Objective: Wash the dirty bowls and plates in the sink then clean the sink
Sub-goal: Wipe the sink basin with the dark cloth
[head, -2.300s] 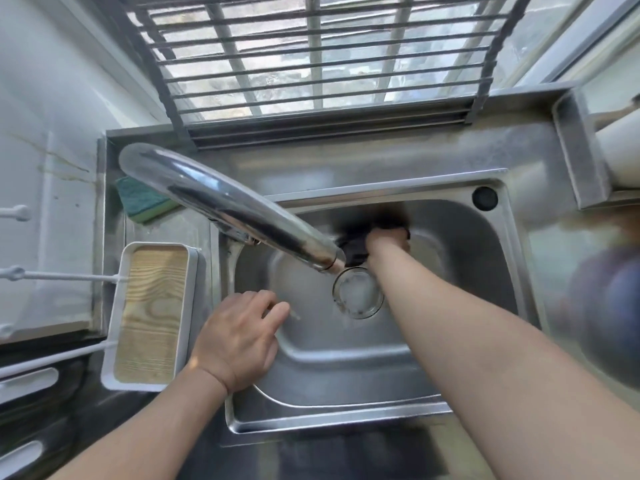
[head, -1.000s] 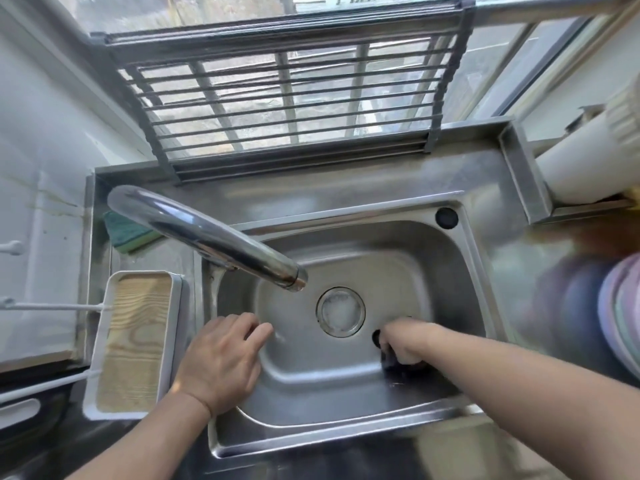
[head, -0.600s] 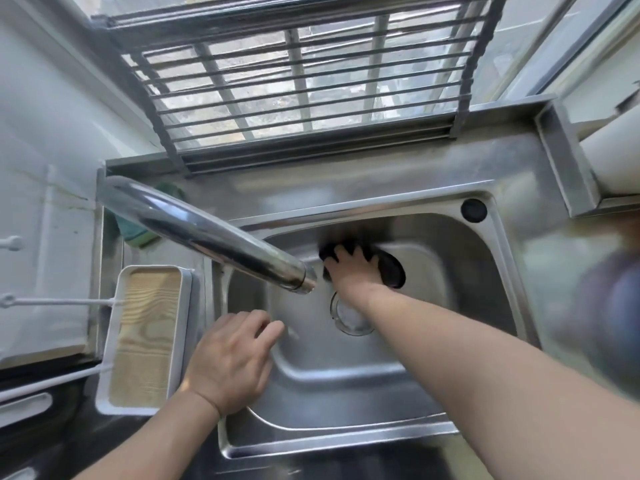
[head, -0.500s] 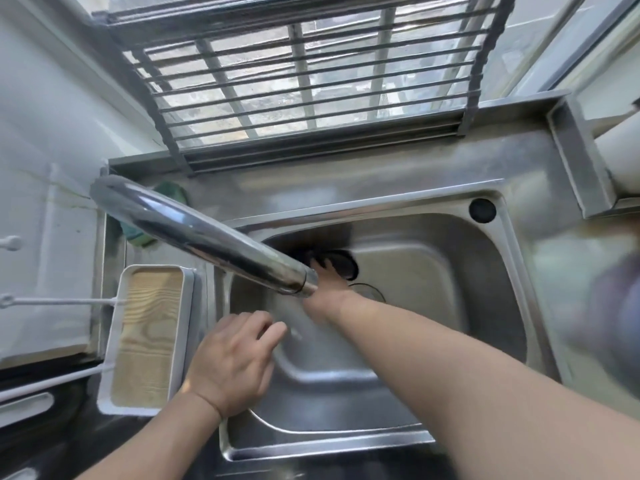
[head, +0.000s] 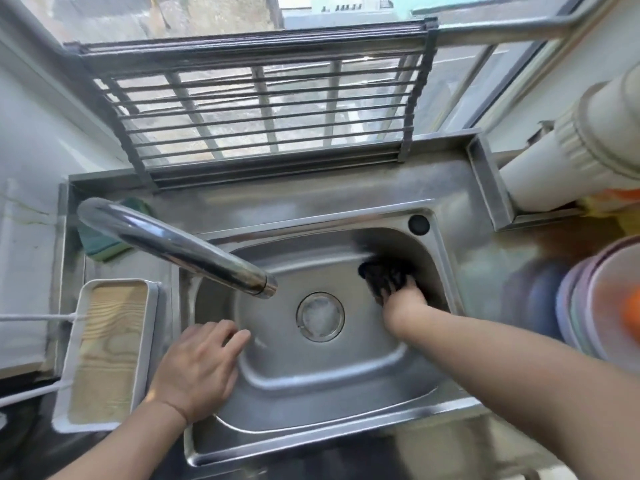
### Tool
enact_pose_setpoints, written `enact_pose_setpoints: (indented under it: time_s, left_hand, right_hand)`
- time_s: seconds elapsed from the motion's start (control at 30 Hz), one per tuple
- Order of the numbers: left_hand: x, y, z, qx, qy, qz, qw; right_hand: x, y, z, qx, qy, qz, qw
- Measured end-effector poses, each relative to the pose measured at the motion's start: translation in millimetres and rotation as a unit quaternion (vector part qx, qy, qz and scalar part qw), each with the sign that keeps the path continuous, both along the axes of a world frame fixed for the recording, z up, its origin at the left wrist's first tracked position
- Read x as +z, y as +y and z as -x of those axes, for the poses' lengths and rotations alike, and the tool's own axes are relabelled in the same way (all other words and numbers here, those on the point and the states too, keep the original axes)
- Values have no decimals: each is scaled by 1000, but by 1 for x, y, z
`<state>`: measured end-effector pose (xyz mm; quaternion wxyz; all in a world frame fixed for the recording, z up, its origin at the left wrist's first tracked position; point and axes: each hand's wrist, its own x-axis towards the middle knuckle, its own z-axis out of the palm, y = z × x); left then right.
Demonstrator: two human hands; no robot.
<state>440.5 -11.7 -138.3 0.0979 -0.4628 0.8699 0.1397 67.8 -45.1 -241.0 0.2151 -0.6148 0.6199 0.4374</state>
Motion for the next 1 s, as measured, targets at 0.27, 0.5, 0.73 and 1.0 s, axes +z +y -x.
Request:
enact_pose_setpoints:
  time_s: [0.27, 0.5, 0.73, 1.0]
  left_hand:
    - [-2, -1, -2, 1, 20, 5, 1000]
    - [-6, 0, -5, 2, 25, 8, 1000]
    - [-6, 2, -7, 3, 27, 3, 1000]
    - [-8, 1, -5, 3, 29, 22, 999]
  right_hand:
    - [48, 49, -92, -52, -61, -268, 960]
    - [93, 72, -169, -209, -461, -258, 823]
    - [110, 49, -40, -38, -187, -293, 937]
    - [61, -44, -11, 367, 119, -130, 913]
